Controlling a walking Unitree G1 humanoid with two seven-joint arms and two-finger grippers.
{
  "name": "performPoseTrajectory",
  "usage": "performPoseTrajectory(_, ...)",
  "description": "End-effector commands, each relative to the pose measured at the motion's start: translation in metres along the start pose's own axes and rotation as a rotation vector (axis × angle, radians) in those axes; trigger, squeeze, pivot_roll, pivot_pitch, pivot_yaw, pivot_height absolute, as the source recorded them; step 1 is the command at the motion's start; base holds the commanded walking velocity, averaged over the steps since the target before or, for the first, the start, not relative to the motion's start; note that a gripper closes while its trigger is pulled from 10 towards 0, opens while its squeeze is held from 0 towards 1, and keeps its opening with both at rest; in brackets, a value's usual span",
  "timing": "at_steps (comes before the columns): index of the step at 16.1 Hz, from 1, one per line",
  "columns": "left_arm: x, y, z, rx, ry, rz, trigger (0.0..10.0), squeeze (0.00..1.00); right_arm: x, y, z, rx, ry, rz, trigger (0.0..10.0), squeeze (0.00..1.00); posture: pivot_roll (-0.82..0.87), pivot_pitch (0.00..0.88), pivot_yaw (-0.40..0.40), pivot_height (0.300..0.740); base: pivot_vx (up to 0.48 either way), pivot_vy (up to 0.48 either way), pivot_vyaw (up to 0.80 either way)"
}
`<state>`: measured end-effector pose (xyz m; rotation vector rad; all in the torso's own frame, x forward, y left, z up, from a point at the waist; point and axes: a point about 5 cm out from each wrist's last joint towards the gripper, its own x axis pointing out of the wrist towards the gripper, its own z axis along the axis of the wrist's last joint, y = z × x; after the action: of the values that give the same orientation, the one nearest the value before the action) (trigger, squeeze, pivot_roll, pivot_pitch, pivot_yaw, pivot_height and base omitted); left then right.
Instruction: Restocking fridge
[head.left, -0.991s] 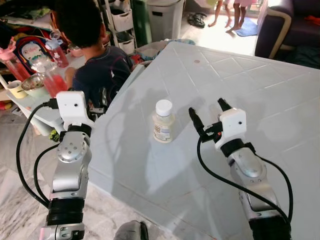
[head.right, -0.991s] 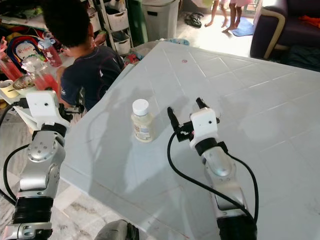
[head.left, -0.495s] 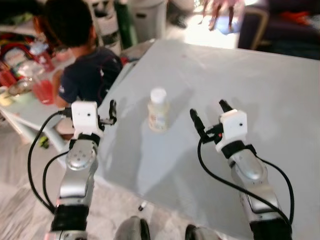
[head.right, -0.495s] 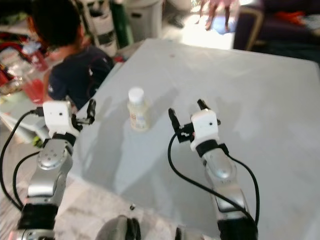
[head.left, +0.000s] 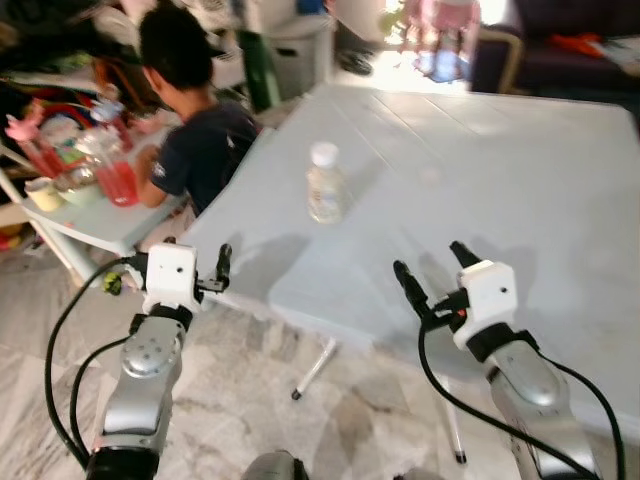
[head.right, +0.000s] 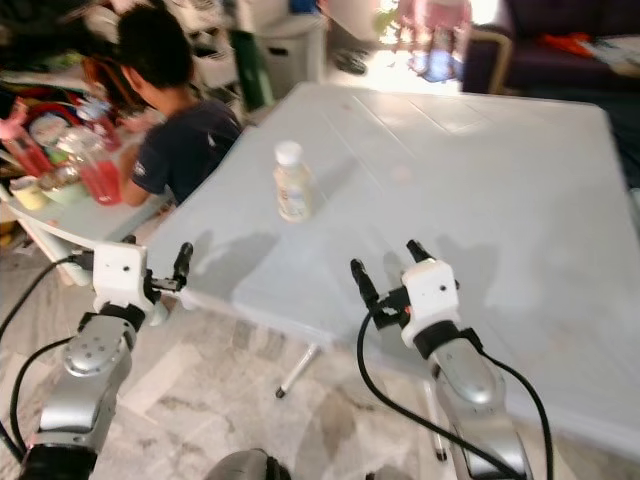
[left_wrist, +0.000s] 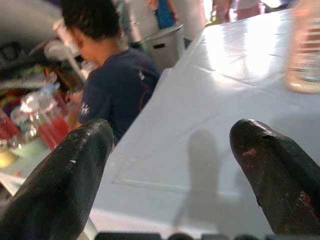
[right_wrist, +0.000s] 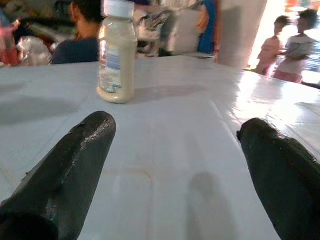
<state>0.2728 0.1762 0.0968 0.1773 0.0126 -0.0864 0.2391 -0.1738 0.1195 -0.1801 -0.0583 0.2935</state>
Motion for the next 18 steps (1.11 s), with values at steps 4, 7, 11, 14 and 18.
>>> performPoseTrajectory(4, -0.02, -0.002, -0.015, -0.037, 0.023, -0.001, 10.0, 0.0, -0.008, -0.015, 0.003, -0.029, -0.022, -0.302, 10.0, 0.0, -0.1, 0.0, 0.138, 0.74, 0.0, 0.0, 0.0)
performPoseTrajectory(7, -0.026, -0.01, -0.015, -0.073, 0.035, -0.048, 10.0, 0.0, -0.003, -0.013, 0.008, 0.016, -0.022, -0.285, 10.0, 0.0, -0.08, 0.018, 0.112, 0.74, 0.0, 0.0, 0.0)
performPoseTrajectory(11, -0.031, -0.015, -0.018, -0.089, 0.039, -0.061, 10.0, 0.0, 0.013, -0.004, 0.007, 0.053, -0.029, -0.26, 10.0, 0.0, -0.07, 0.023, 0.097, 0.74, 0.0, 0.099, -0.27)
performPoseTrajectory(14, -0.017, -0.018, -0.009, -0.114, -0.001, -0.05, 10.0, 0.0, 0.028, 0.001, 0.018, 0.057, -0.078, -0.215, 10.0, 0.0, -0.05, 0.02, 0.089, 0.74, 0.0, 0.476, 0.0)
performPoseTrajectory(18, -0.01, -0.026, 0.002, -0.129, -0.031, -0.092, 10.0, 0.0, 0.034, 0.007, 0.024, 0.054, -0.112, -0.161, 10.0, 0.0, -0.08, 0.031, 0.108, 0.74, 0.0, 0.477, 0.0)
